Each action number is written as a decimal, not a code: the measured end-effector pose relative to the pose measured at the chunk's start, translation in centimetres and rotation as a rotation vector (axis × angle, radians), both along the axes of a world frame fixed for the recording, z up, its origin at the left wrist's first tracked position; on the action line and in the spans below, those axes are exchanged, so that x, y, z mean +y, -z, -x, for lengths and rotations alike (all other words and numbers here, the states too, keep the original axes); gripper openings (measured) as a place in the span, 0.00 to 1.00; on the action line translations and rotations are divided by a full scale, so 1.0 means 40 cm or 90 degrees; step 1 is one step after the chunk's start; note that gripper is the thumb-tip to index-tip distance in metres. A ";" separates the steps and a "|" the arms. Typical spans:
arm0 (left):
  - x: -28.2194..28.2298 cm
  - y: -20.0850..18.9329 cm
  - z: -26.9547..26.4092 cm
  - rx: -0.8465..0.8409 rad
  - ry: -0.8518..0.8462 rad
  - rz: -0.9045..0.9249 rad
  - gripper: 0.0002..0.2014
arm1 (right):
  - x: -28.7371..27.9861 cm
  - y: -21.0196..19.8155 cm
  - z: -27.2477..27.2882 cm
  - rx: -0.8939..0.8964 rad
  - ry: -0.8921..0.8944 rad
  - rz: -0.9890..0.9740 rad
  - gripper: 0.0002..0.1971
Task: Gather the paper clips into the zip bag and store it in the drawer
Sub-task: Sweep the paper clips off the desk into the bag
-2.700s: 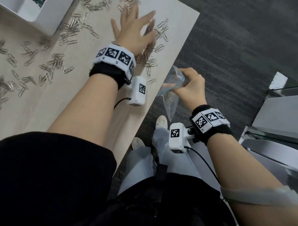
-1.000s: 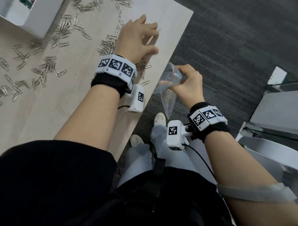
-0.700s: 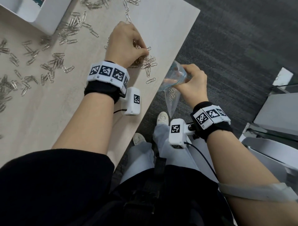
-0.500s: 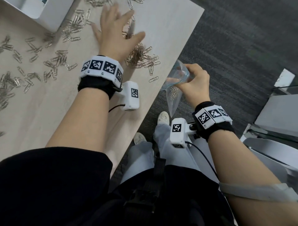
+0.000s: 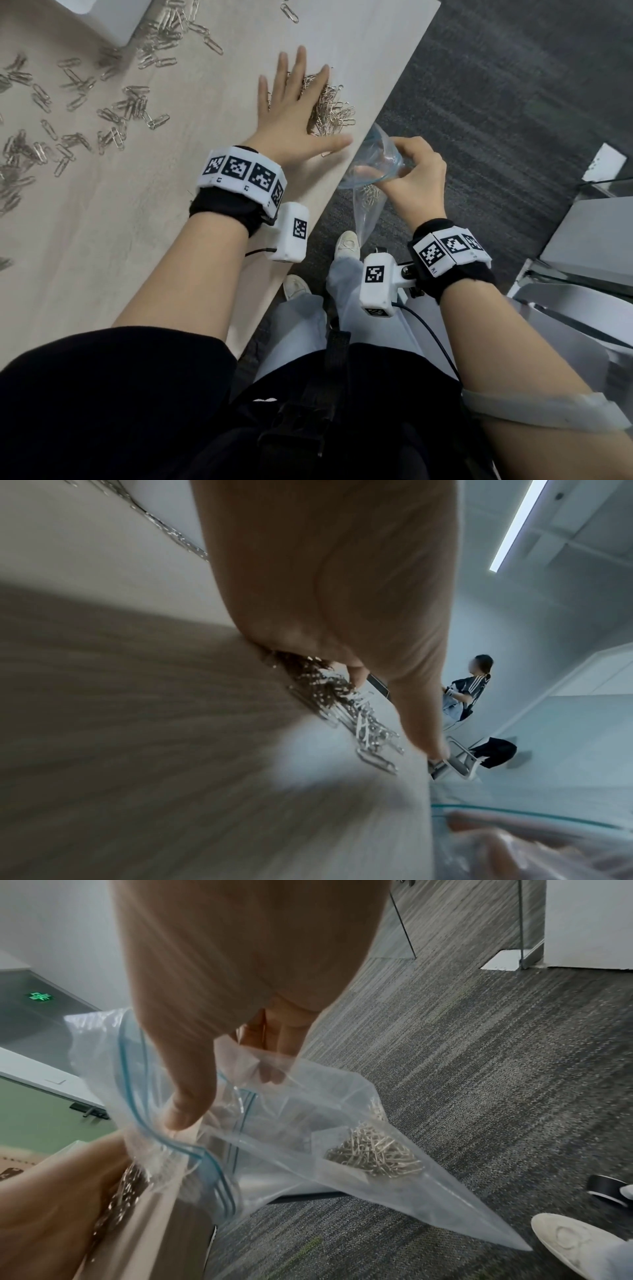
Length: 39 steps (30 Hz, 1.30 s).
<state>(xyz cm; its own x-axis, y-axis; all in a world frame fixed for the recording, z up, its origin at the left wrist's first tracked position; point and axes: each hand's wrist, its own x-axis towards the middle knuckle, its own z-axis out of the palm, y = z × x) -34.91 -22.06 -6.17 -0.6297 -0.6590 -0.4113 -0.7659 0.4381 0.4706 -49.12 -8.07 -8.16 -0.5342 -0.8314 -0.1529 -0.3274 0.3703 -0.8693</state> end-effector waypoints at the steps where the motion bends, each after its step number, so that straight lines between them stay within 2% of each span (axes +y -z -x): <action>1: 0.007 -0.006 -0.004 0.030 -0.001 -0.004 0.49 | 0.004 0.000 -0.003 -0.002 0.002 -0.001 0.20; 4: 0.017 -0.012 -0.020 0.128 -0.079 0.011 0.50 | 0.010 -0.004 -0.009 -0.010 0.004 -0.001 0.21; 8: 0.023 -0.023 -0.033 0.043 -0.176 0.093 0.55 | 0.013 -0.008 -0.013 -0.003 0.008 -0.002 0.21; 12: 0.041 -0.030 -0.016 0.033 -0.146 0.082 0.53 | 0.013 -0.009 -0.016 -0.006 0.015 0.000 0.22; 20: 0.057 -0.039 -0.002 0.095 -0.133 0.059 0.35 | 0.008 -0.019 -0.019 -0.016 0.012 -0.005 0.22; 23: 0.051 -0.043 -0.002 0.085 -0.125 0.082 0.36 | 0.007 -0.020 -0.017 -0.013 0.004 -0.004 0.22; 26: 0.040 -0.046 0.012 0.049 -0.064 0.131 0.39 | 0.004 -0.021 -0.015 -0.006 0.003 -0.001 0.22; 31: 0.033 -0.038 0.059 0.051 0.067 0.126 0.24 | -0.003 -0.023 -0.013 -0.001 -0.005 -0.005 0.18; 36: 0.026 -0.028 0.067 0.134 0.061 0.087 0.14 | -0.004 -0.022 -0.012 0.004 0.000 -0.010 0.19; 39: 0.029 -0.029 0.058 0.147 0.051 0.061 0.10 | -0.004 -0.023 -0.014 -0.004 0.001 -0.011 0.20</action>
<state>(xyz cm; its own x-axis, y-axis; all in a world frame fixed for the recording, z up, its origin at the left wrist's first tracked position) -37.24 -20.92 -5.00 -0.7514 -0.6322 -0.1890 -0.6040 0.5438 0.5827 -48.55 -8.24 -7.23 -0.5348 -0.8276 -0.1706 -0.3219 0.3862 -0.8644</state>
